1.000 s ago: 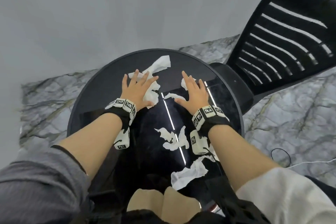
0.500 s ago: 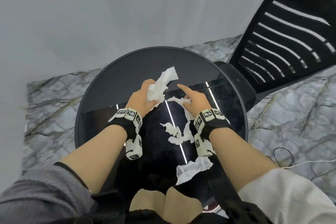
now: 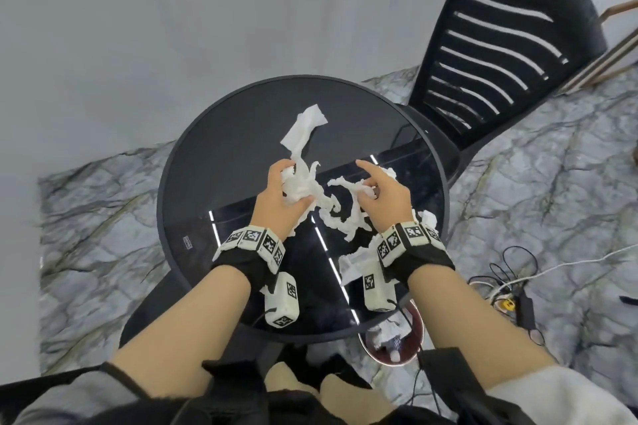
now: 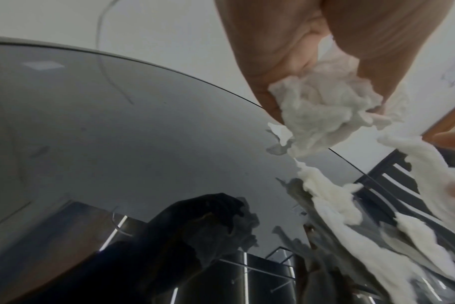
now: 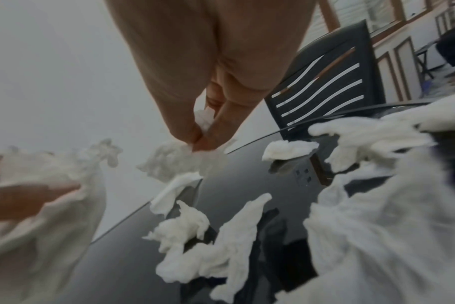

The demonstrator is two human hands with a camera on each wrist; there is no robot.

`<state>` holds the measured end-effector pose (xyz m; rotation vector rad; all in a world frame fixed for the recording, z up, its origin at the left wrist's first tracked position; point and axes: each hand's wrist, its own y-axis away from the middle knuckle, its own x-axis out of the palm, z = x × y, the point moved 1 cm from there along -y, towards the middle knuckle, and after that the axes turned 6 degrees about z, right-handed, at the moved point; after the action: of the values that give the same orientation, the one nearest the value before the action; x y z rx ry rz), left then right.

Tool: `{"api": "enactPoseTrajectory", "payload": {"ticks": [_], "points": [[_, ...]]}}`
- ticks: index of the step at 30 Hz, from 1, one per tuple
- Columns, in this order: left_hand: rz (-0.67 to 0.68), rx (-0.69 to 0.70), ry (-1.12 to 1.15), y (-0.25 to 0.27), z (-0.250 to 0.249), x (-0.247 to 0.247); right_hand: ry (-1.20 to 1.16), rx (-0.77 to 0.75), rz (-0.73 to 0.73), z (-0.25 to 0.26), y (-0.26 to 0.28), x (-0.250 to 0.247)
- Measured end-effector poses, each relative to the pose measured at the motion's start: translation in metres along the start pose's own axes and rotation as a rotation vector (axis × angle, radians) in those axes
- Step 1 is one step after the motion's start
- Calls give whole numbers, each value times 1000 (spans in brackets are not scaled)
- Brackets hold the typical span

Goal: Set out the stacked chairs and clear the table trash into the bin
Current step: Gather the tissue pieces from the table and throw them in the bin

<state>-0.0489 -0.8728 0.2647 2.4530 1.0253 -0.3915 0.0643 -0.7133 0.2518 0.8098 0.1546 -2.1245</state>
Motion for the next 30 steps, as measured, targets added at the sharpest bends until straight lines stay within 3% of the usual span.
{"api": "enactPoseTrajectory", "payload": {"ticks": [7,18,24,30], "points": [[99,58,71,52,-16,47,-168,20,-167,-23,80,-37],[380,170,-30,166,-13,169,-181,92,-198,-123,236,-91],[492,84,-125,205,24,217,-165,222,-187,-180,291,-76],[519,-29,-163,202,78,251,-221,340,-207,-228,313,-50]]}}
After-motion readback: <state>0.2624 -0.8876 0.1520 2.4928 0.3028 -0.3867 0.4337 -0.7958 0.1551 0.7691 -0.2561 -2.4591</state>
